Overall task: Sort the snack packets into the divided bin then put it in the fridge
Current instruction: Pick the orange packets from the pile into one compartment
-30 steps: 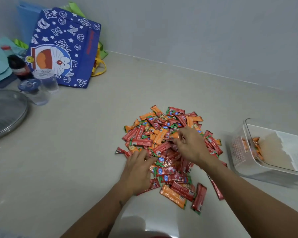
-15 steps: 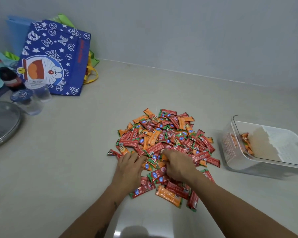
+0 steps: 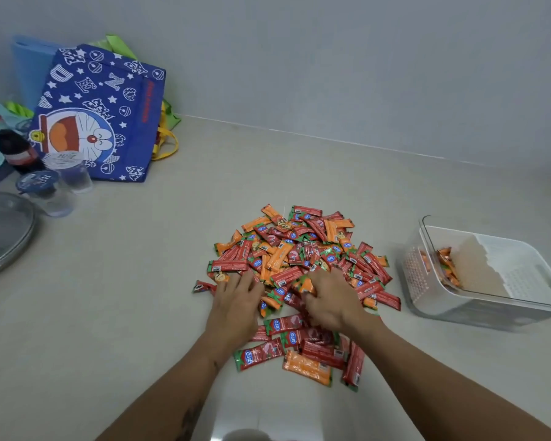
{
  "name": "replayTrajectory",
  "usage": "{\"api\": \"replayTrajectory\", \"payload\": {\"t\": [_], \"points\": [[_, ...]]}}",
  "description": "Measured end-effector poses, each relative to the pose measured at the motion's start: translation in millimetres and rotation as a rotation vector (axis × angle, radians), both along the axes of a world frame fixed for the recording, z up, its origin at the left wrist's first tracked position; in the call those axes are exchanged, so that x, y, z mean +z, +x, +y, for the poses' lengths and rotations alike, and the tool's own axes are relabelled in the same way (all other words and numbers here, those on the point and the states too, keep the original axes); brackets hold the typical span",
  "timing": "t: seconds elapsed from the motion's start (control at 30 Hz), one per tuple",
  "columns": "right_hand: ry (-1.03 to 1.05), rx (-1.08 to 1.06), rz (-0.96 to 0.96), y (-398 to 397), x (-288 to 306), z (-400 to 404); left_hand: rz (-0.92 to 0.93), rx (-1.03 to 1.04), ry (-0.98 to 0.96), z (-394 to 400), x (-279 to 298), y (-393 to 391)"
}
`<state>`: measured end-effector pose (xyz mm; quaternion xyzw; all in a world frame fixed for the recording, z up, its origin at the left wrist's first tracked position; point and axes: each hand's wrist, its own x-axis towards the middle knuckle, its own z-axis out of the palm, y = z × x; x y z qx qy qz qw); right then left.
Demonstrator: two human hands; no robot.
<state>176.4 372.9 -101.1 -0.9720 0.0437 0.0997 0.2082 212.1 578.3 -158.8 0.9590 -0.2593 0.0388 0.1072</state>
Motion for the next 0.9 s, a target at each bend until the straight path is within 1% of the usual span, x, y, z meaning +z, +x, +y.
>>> {"api": "replayTrajectory", "payload": {"t": [0.1,0.17,0.23,0.27,0.33,0.43,0.47,0.5,0.57,0.6,0.63,0.67,0.73,0.8,0.9], "points": [[0.237,-0.077,-0.008,-1.4,20.1,-3.4,-0.066,-0.021,-0.047,6.5,5.9,0.3],[0.415,-0.110,0.076,-6.8,32.5,-5.8,-0.059,-0.020,-0.106,9.0,10.8,-1.6],[0.493,-0.098,0.201,-15.4,35.6,-7.3,-0.029,-0.012,-0.145,9.1,15.3,-5.1],[0.479,-0.087,0.271,-20.2,32.9,-6.8,-0.018,-0.013,-0.156,8.4,17.2,-7.6],[0.328,-0.031,0.360,-30.3,24.2,-3.2,0.022,-0.013,-0.188,5.1,20.7,-13.8],[-0.006,0.064,0.385,-46.2,13.1,4.0,0.145,0.024,-0.253,0.2,23.4,-23.4],[-0.049,0.072,0.383,-50.9,9.9,4.8,0.177,0.042,-0.265,-0.9,23.6,-26.4],[-0.011,0.077,0.377,-55.7,7.8,5.8,0.206,0.058,-0.271,-1.8,23.9,-29.2],[0.240,0.021,0.339,-61.8,5.7,4.9,0.259,0.090,-0.280,-4.9,25.7,-32.5],[0.359,-0.054,0.299,-63.4,6.7,3.2,0.285,0.105,-0.279,-6.9,27.2,-33.5],[0.425,-0.144,0.238,-63.2,8.3,-0.5,0.312,0.113,-0.274,-9.4,29.9,-34.6],[0.434,-0.220,0.164,-61.5,9.4,-6.6,0.334,0.109,-0.271,-12.5,32.6,-35.7],[0.386,-0.281,0.065,-59.7,11.5,-20.3,0.370,0.065,-0.264,-20.2,38.1,-39.3],[0.333,-0.253,0.062,-60.5,11.1,-28.7,0.376,-0.003,-0.248,-29.0,40.8,-44.7],[0.237,-0.145,0.111,-62.3,4.2,-27.8,0.396,-0.073,-0.206,-41.0,40.5,-54.5]]}}
